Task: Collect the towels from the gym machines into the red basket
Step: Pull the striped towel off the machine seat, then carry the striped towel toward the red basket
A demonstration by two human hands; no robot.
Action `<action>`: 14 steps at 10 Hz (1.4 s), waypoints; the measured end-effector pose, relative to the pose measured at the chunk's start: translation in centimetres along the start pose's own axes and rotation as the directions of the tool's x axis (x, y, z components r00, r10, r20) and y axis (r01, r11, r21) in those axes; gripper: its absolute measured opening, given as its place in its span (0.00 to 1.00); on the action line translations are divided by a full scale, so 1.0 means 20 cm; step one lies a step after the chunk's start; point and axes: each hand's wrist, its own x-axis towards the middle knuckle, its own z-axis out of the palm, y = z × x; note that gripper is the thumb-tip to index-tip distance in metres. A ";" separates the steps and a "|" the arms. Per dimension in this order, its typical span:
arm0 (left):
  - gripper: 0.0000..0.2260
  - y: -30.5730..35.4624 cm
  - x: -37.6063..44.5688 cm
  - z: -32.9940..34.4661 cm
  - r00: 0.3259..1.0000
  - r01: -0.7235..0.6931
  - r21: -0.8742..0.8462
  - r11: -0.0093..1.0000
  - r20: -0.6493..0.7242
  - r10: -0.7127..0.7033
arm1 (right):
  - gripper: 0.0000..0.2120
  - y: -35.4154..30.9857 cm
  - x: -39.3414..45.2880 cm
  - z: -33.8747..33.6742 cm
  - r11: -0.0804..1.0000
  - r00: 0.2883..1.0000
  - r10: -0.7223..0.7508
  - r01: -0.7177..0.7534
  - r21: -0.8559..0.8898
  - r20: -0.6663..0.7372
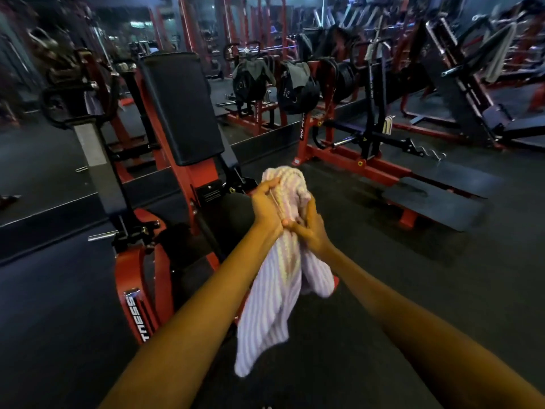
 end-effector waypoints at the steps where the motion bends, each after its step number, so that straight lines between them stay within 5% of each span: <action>1: 0.11 -0.03 -0.05 0.12 0.996 0.065 -0.035 0.997 0.065 -0.063 | 0.61 0.00 -0.09 -0.09 0.961 0.992 0.128 -0.118 0.250 -0.023; 2: 0.12 -0.13 -0.05 0.18 0.982 0.108 0.001 0.994 0.159 -0.106 | 0.34 0.00 -0.14 -0.22 0.890 0.957 0.286 -0.248 0.382 -0.043; 3: 0.12 -0.26 -0.02 0.21 0.966 0.127 0.185 0.974 0.198 -0.164 | 0.20 0.06 -0.19 -0.35 0.797 0.879 0.463 -0.357 0.486 -0.113; 4: 0.09 -0.40 0.03 0.22 0.980 0.059 0.369 0.928 0.158 -0.125 | 0.20 0.11 -0.25 -0.48 0.763 0.845 0.515 -0.375 0.526 -0.145; 5: 0.07 -0.53 0.08 0.22 0.985 -0.170 0.575 0.800 0.110 0.130 | 0.16 0.15 -0.26 -0.57 0.753 0.848 0.508 -0.352 0.557 -0.151; 6: 0.12 -0.68 0.12 0.21 0.989 -0.137 0.615 0.777 0.135 0.067 | 0.16 0.18 -0.21 -0.68 0.738 0.843 0.501 -0.298 0.605 -0.196; 7: 0.28 -0.86 0.12 0.20 0.932 0.117 0.722 0.682 0.157 -0.326 | 0.25 0.22 -0.12 -0.80 0.736 0.801 0.529 -0.268 0.622 -0.281; 8: 0.28 -1.07 0.13 0.29 0.875 0.131 0.742 0.658 0.225 -0.429 | 0.29 0.22 -0.01 -0.99 0.728 0.728 0.559 -0.202 0.655 -0.396; 9: 0.32 -1.26 0.25 0.55 0.868 0.015 0.730 0.683 0.329 -0.371 | 0.29 0.29 0.11 -1.29 0.765 0.712 0.549 -0.215 0.607 -0.439; 11: 0.22 -1.51 0.51 1.06 0.846 -0.034 0.717 0.697 0.391 -0.361 | 0.32 0.51 0.03 -1.74 0.814 0.701 0.560 -0.365 0.452 -0.442; 12: 0.17 -1.71 0.54 1.33 0.818 -0.024 0.720 0.693 0.413 -0.401 | 0.31 0.59 -0.05 -1.94 0.848 0.565 0.529 -0.348 0.399 -0.633; 13: 0.14 -1.98 0.45 1.59 0.775 0.023 0.748 0.663 0.406 -0.485 | 0.24 0.61 -0.18 -2.16 0.875 0.342 0.478 -0.260 0.407 -0.809; 14: 0.12 -2.23 0.28 1.82 0.676 0.057 0.740 0.670 0.465 -0.572 | 0.14 0.64 -0.38 -2.43 0.910 0.196 0.374 -0.267 0.318 -0.906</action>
